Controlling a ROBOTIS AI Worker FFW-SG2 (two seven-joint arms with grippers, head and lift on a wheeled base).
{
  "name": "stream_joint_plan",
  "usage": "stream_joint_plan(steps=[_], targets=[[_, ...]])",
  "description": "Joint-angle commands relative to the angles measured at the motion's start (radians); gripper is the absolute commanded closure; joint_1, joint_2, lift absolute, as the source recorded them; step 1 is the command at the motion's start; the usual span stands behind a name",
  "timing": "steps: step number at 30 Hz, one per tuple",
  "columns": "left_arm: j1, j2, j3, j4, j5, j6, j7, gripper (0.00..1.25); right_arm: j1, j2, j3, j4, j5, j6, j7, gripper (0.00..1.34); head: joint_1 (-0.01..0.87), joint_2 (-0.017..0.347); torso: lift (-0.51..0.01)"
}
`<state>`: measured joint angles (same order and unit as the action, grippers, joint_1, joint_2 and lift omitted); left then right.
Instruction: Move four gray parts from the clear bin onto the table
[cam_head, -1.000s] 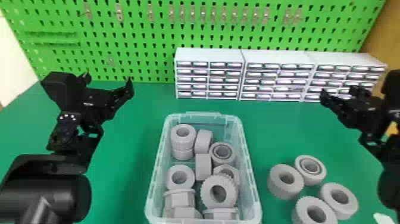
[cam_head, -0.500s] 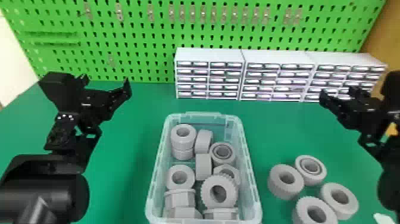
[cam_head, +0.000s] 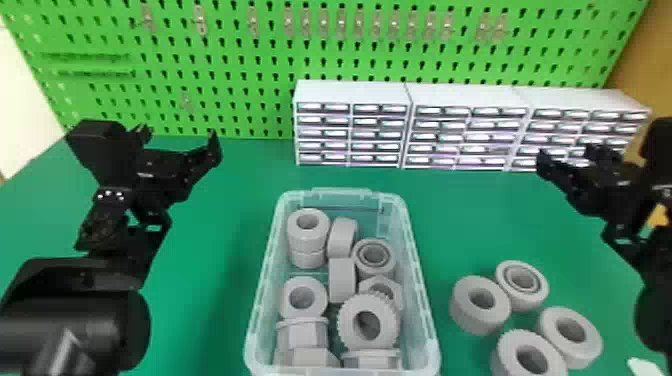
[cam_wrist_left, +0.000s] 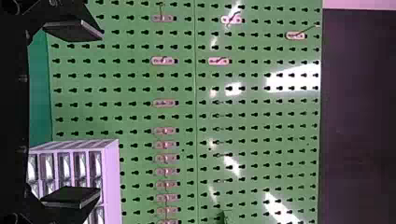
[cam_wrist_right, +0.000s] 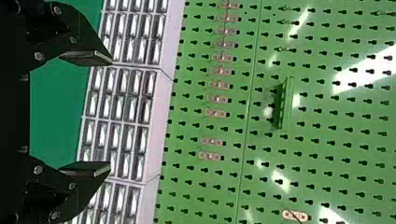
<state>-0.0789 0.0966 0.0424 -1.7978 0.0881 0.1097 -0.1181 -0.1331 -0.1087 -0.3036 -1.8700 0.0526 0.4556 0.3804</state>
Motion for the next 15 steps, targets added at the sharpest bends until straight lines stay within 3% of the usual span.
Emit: stream_joint_plan(steps=[1,15], targets=[[-0.001,0.000,-0.001,0.001,0.002,0.004,0.000,0.12,0.000,-0.002,0.001,0.000,0.000,0.000,0.000,0.47,0.678,0.034,-0.050],[-0.002,0.000,0.004,0.001,0.004,0.008,-0.009,0.12,-0.002,-0.005,0.001,-0.001,-0.002,0.000,0.000,0.47,0.678,0.034,-0.050]])
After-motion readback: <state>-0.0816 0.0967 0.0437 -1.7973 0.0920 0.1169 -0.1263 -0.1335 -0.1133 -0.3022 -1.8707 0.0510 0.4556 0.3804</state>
